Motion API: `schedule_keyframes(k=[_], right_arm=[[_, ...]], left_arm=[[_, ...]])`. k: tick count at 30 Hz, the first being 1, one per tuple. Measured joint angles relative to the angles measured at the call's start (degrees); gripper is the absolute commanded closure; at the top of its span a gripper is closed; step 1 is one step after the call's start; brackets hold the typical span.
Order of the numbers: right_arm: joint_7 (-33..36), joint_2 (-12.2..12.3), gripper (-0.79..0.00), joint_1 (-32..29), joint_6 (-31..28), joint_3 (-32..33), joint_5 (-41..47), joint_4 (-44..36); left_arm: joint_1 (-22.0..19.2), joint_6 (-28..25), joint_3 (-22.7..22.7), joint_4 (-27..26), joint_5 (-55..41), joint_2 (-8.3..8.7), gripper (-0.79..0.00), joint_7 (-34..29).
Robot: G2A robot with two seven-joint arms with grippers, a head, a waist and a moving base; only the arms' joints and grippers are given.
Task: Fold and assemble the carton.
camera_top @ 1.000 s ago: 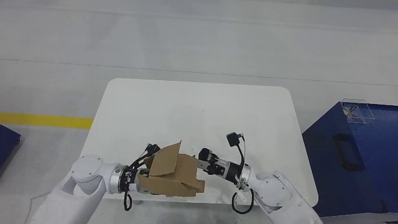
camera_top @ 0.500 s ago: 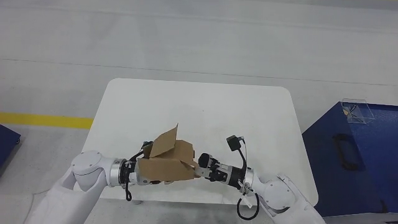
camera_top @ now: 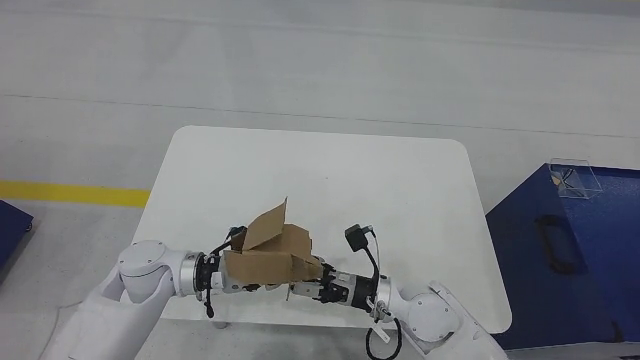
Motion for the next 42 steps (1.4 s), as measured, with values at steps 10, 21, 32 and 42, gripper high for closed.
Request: schedule_keyframes(k=[10,21,32,42], right_arm=[[0.6,1.1,-0.785,-2.0,-1.1,5.7,1.7,0.7],[0.7,2.1,-0.785,-5.2,-3.3,10.6,4.1,-4.3],[-1.6,0.5,-0.785,-0.7,0.2,3.6,-0.2,-1.0],[-1.8,-0.3,-0.785,1.4,0.4,1.0,0.4,1.3]], left_arm=[[1.1,-1.6,-0.9,-0.5,0.4,0.32,0.000,-1.5],[1.1,-3.1,0.5,-2.2,2.9,0.33,0.000,-3.2],[1.7,-4.7,1.0,-3.8,4.6,0.44,0.000,-3.4],[1.9,-5.2,1.2,-4.0,5.3,0.46,0.000,-3.1]])
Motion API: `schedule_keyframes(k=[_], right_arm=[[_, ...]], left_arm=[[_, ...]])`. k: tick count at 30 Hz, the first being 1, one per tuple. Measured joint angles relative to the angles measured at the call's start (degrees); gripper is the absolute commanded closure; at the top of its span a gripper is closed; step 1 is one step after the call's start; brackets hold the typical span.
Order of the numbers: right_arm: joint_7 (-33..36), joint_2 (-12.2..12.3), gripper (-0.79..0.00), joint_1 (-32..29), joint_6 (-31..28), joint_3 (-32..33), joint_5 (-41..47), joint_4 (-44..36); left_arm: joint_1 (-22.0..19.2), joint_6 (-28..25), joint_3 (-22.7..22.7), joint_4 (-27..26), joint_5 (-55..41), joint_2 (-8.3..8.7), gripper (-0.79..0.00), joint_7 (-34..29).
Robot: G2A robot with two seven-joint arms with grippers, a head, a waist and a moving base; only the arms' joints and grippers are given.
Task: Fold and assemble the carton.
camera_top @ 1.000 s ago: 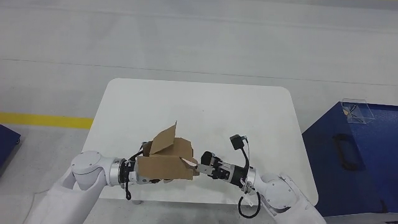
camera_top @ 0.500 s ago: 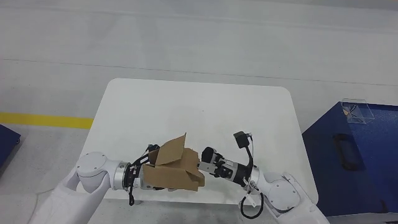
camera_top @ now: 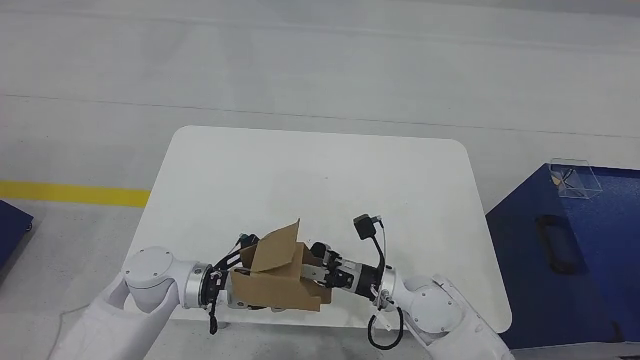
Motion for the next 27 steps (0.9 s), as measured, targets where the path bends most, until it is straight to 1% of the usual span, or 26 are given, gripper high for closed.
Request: schedule_keyframes(k=[4,9,18,21,27], right_arm=[[0.4,0.0,-0.785,-0.2,-0.4,0.2,0.7,0.1],[0.9,0.1,-0.785,-0.6,-0.9,0.7,1.4,0.2],[1.0,0.0,-0.785,-0.9,-1.3,0.8,2.2,0.1],[1.4,0.2,-0.785,-1.3,-1.4,1.6,2.9,-0.3],[2.2,1.0,-0.785,-3.1,-2.0,5.5,5.0,-2.0]], left_arm=[[0.7,-0.3,0.0,-0.7,-0.6,-0.10,0.000,1.8],[0.9,-0.6,0.1,-1.0,-0.5,-0.12,0.000,2.5],[1.2,-4.1,0.5,-0.3,-2.1,-0.54,0.000,3.5],[1.4,-5.7,0.1,0.0,-3.0,-0.66,0.000,4.3],[1.8,-7.8,-0.5,0.6,-4.6,-0.86,0.000,4.8]])
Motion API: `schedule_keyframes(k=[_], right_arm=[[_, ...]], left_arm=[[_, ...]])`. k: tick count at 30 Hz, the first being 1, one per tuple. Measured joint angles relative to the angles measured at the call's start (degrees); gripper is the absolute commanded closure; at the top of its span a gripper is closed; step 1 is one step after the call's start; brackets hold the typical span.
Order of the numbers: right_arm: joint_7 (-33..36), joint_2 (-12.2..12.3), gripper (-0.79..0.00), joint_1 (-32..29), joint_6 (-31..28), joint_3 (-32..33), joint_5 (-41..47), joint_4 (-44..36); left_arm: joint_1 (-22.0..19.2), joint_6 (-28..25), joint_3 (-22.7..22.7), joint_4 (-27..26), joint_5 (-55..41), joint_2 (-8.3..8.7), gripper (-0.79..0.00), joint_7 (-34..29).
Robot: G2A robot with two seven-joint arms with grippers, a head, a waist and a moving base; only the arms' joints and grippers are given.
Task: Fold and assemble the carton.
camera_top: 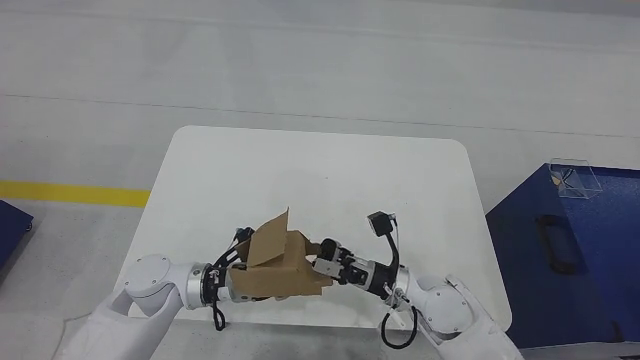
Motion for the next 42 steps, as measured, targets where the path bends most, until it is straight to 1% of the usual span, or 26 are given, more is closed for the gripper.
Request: schedule_keyframes(k=[3,7,15,20,27,33,38,42], right_arm=[[-1.5,0.4,-0.785,-1.0,0.4,2.6,0.0,-0.3],[-4.8,0.5,-0.785,-1.8,3.2,4.8,-1.4,-0.2],[-5.0,-0.1,-0.785,-0.6,7.8,1.7,-4.3,0.9],[-5.1,-0.5,-0.785,0.2,7.5,-0.1,-4.9,1.3],[-5.7,-0.6,-0.785,0.4,7.0,0.7,-3.7,2.1],[-6.7,-0.8,-0.785,0.7,8.4,0.4,-4.1,2.9],[-5.3,-1.3,-0.785,1.6,8.9,-1.7,-3.9,3.4],[-3.8,-1.6,-0.785,1.9,8.1,-3.4,-3.6,3.0]], left_arm=[[0.1,-0.2,-0.1,0.1,0.1,-0.05,0.000,0.1],[0.1,0.0,-0.2,0.0,0.2,-0.07,0.000,-0.2],[0.1,0.3,-0.3,-0.1,0.4,-0.13,0.000,-0.9],[0.1,0.5,-0.3,0.0,0.6,-0.17,0.000,-1.2],[0.0,0.8,-0.4,0.3,0.4,-0.22,0.000,-2.0],[0.0,0.9,-0.3,0.2,0.6,-0.28,0.000,-2.3],[0.1,1.0,-0.1,-0.3,1.4,-0.31,0.000,-2.3],[-0.2,1.5,0.3,-0.2,1.6,-0.42,0.000,-1.9]])
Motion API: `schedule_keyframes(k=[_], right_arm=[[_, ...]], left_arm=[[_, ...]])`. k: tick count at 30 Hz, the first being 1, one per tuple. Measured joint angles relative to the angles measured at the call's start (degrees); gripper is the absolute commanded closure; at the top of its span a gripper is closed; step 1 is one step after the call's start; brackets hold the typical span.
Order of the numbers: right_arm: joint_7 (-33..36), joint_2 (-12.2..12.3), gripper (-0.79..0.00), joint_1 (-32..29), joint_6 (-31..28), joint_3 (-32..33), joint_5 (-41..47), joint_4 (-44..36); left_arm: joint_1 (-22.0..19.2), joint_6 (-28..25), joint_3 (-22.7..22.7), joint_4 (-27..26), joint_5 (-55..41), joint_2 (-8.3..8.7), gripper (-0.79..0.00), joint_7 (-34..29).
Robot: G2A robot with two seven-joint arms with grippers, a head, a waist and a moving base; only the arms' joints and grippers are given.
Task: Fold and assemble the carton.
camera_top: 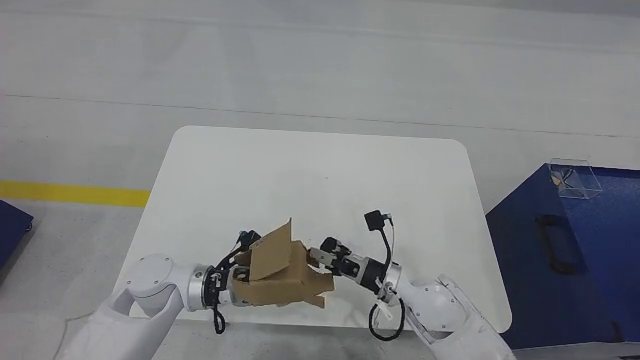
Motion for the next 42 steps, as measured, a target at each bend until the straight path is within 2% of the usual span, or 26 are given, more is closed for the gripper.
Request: schedule_keyframes(k=[12,22,28,34,42], right_arm=[[0.5,-0.4,-0.785,1.1,-1.6,-0.6,1.1,1.6],[0.9,-0.3,-0.785,0.9,-2.3,1.4,3.1,2.3],[1.4,-0.6,-0.785,1.7,-2.4,0.9,4.4,3.5],[-0.3,-0.6,-0.785,0.9,-5.8,1.7,4.2,1.3],[-0.1,-0.9,-0.785,1.7,-2.7,-0.1,1.2,0.6]], left_arm=[[-0.9,1.3,0.6,0.8,-0.2,-0.29,0.000,0.2],[-2.7,8.0,1.7,3.0,-4.1,-0.77,0.000,-0.1],[-3.8,9.2,2.0,4.0,-4.1,-0.92,0.000,-0.4],[-4.5,10.0,2.6,4.6,-3.6,-1.06,0.000,-0.1],[-4.6,10.2,2.8,4.6,-2.7,-1.06,0.000,0.1]])
